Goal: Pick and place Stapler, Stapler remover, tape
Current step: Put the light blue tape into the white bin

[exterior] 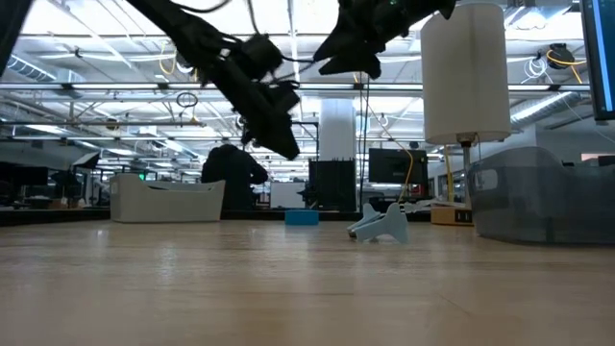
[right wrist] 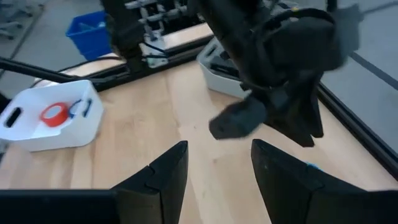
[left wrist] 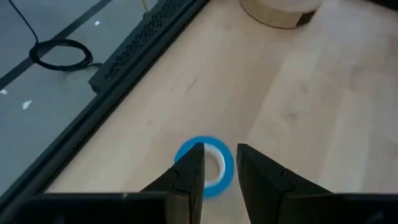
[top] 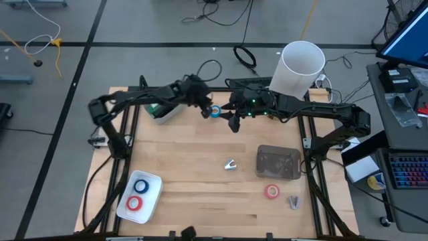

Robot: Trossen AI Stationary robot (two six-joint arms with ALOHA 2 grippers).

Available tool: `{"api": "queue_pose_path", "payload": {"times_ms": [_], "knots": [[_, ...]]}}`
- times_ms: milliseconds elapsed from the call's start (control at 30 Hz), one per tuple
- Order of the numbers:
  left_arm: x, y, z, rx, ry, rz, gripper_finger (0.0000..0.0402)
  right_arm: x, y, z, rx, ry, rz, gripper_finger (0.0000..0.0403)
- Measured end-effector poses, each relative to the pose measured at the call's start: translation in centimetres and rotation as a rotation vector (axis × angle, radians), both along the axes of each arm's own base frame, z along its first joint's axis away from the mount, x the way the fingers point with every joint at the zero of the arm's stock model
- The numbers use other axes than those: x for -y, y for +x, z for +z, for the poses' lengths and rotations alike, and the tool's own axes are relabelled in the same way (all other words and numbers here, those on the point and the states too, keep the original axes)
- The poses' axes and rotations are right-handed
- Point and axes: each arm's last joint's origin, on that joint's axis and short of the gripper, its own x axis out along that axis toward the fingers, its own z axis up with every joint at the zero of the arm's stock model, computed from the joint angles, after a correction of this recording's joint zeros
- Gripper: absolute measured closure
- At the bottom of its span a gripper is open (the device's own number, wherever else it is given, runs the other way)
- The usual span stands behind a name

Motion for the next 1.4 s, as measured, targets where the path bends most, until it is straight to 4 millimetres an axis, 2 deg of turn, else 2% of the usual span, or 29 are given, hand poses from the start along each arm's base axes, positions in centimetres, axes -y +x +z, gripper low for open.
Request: {"api": "queue_pose_path", "payload": {"times_ms": [167, 367, 533, 700, 1033, 1133, 1400], "knots": [[-2.4, 2.7, -1.0, -0.072, -0.018, 0.040, 0.0309, 0.0, -0.1, -0.3, -0.025, 0.044, -0.024, 0.0234], [-4.1, 4.2, -3.0, -0.128, -0.088, 0.081, 0.0309, -0.1, -0.3, -0.6, -0.060, 0.059, -0.027, 0.0234], [-4.0, 4.2, -4.6, -0.179, -0.168, 0.088, 0.0309, -0.1, -0.3, -0.6, -0.062, 0.057, -0.028, 0.0234], [-3.3, 4.2, -5.5, -0.222, -0.234, 0.048, 0.0309, -0.1, -0.3, -0.6, -0.060, 0.046, -0.023, 0.0234], [-3.3, 4.6, -5.5, -0.202, -0.220, 0.042, 0.0307, -0.1, -0.3, -0.6, -0.060, 0.046, -0.023, 0.0234], [-3.4, 4.4, -5.5, -0.204, -0.224, 0.047, 0.0291, -0.1, -0.3, -0.6, -0.060, 0.048, -0.021, 0.0234], [-4.2, 3.9, -5.6, -0.209, -0.230, 0.110, 0.0217, -0.1, -0.3, -0.6, -0.059, 0.049, -0.020, 0.0234]]}}
